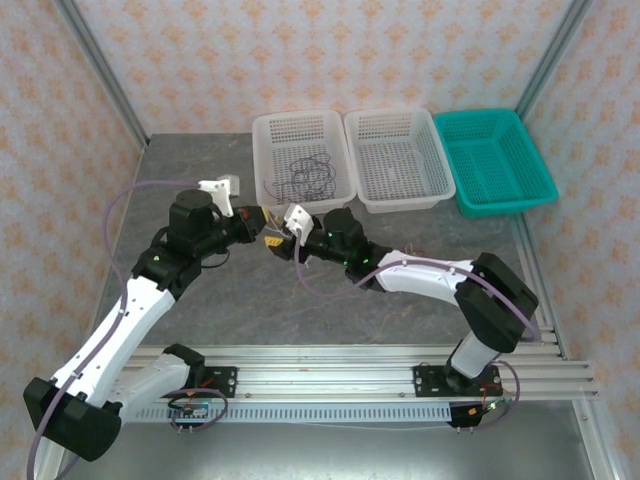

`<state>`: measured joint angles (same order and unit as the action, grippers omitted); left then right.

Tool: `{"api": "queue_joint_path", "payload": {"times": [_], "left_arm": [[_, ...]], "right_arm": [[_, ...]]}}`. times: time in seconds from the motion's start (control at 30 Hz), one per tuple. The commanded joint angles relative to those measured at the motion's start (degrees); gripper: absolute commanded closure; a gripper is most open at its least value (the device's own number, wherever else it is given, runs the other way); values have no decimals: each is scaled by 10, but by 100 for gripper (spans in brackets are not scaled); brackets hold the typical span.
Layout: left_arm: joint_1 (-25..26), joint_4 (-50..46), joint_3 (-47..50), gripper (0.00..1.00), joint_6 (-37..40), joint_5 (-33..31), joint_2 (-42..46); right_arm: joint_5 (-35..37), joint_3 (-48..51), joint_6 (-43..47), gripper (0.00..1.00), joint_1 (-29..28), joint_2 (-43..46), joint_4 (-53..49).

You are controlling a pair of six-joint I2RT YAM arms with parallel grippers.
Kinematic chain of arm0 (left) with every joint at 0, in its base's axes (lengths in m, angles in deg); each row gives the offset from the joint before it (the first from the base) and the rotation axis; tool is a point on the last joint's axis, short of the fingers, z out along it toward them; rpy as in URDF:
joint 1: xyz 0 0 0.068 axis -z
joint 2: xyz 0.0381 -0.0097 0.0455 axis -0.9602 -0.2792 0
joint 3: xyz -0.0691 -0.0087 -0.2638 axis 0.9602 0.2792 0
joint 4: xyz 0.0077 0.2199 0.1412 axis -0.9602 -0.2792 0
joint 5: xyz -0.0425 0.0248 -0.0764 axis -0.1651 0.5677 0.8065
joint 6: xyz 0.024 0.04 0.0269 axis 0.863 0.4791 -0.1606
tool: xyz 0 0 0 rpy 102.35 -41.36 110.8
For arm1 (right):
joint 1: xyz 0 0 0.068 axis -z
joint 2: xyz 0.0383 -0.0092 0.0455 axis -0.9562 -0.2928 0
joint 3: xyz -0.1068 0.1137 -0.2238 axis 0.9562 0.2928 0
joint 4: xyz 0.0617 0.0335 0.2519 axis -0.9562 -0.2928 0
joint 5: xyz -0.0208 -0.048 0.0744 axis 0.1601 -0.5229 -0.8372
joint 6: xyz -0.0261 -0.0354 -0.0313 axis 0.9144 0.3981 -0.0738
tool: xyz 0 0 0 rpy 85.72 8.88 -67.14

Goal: Untangle the cables

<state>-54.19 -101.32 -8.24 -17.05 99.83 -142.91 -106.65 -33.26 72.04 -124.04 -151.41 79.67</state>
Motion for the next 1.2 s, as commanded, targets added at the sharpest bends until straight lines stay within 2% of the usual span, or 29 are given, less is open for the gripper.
{"api": "queue_joint_path", "payload": {"times": [0.0, 0.03, 0.07, 0.1, 0.17, 0.2, 0.27, 0.37, 0.47, 0.67, 0.87, 1.0, 1.17], "left_arm": [[9, 5, -25, 99, 40, 1, 5], [9, 5, -25, 95, 43, -6, 9], [9, 8, -22, 81, 45, -13, 14], [9, 16, -17, 60, 46, -17, 23], [9, 48, -5, 27, 48, -10, 39], [10, 72, 4, 16, 51, 5, 50], [11, 124, 20, 2, 58, 47, 68], [28, 163, 29, 0, 86, 100, 89], [56, 139, 12, 0, 128, 131, 91], [113, 68, -11, 0, 184, 110, 72], [131, 36, -14, 0, 213, 65, 76], [131, 22, -16, 0, 219, 47, 81], [134, 9, -11, 0, 213, 26, 81]], "right_arm": [[6, -19, 7, 100, -1, 12, 27], [5, -20, 3, 100, 0, 18, 18], [9, -19, -3, 100, 1, 27, 4], [17, -19, -9, 100, 2, 37, -10], [34, -16, -28, 100, 12, 54, -29], [43, -17, -45, 100, 20, 65, -39], [55, -21, -70, 100, 40, 88, -61], [75, -42, -95, 100, 78, 126, -98], [105, -85, -85, 100, 117, 156, -147], [169, -196, -70, 100, 214, 155, -161], [199, -348, -64, 100, 292, 73, -196], [180, -421, -113, 100, 341, -7, -224], [195, -461, -142, 100, 356, -108, -286]]}}
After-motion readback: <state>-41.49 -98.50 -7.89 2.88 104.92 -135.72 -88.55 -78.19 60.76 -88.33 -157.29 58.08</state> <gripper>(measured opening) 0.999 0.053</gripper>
